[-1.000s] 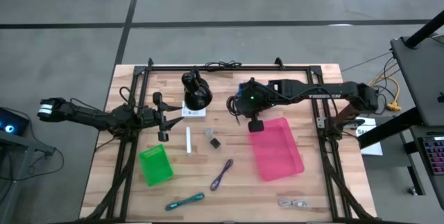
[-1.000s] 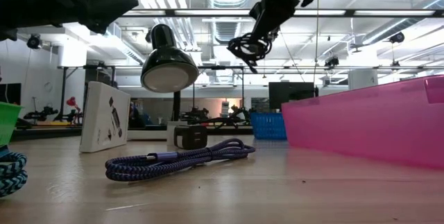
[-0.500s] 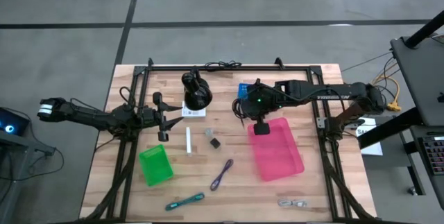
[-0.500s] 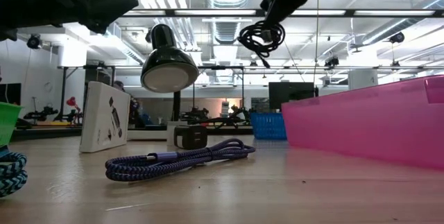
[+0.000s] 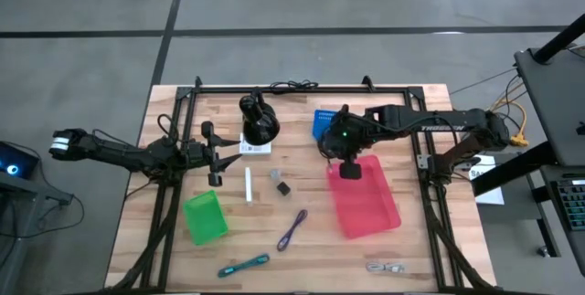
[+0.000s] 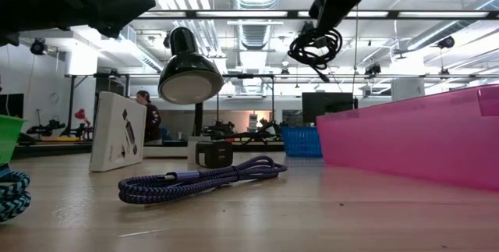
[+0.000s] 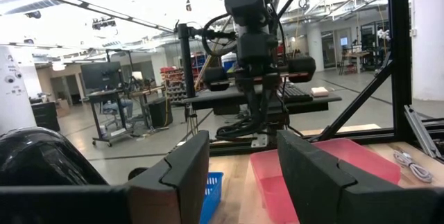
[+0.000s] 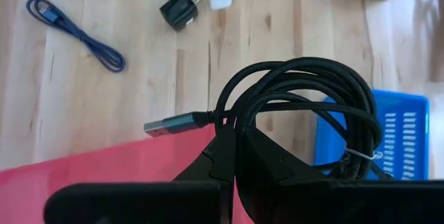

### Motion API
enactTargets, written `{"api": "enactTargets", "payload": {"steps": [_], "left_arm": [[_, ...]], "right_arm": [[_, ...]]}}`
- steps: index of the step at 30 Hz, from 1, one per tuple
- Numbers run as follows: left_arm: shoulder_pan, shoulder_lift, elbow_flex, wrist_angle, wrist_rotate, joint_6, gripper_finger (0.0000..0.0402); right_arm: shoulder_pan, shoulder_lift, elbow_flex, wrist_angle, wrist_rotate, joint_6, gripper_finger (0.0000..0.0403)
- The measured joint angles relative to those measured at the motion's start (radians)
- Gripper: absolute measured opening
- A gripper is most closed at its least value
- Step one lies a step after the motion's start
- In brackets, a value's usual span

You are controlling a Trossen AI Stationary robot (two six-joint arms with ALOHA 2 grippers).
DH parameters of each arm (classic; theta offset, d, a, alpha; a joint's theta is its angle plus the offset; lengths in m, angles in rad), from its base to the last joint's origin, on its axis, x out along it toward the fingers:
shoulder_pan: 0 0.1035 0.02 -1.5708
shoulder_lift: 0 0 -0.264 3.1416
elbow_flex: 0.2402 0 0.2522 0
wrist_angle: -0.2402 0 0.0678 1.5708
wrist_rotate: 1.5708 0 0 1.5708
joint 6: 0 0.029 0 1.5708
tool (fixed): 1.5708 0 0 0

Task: Pick and place items into bin
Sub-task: Put the black charger cable into the pink bin

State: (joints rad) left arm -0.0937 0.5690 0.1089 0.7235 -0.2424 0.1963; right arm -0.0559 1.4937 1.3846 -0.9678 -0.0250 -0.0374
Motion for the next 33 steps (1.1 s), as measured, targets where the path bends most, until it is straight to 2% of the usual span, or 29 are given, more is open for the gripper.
{"api": "enactTargets", "payload": {"steps": [21, 33], "left_arm": [[0.000, 0.000, 0.000, 0.000, 0.000, 0.000, 0.0157], [0.000, 0.000, 0.000, 0.000, 0.000, 0.000, 0.0157]], "right_arm": [[0.058, 0.000, 0.000, -0.106, -0.001, 0.122, 0.0009], [0.128, 0.000, -0.004, -0.130, -0.002, 0.265, 0.0009]]}}
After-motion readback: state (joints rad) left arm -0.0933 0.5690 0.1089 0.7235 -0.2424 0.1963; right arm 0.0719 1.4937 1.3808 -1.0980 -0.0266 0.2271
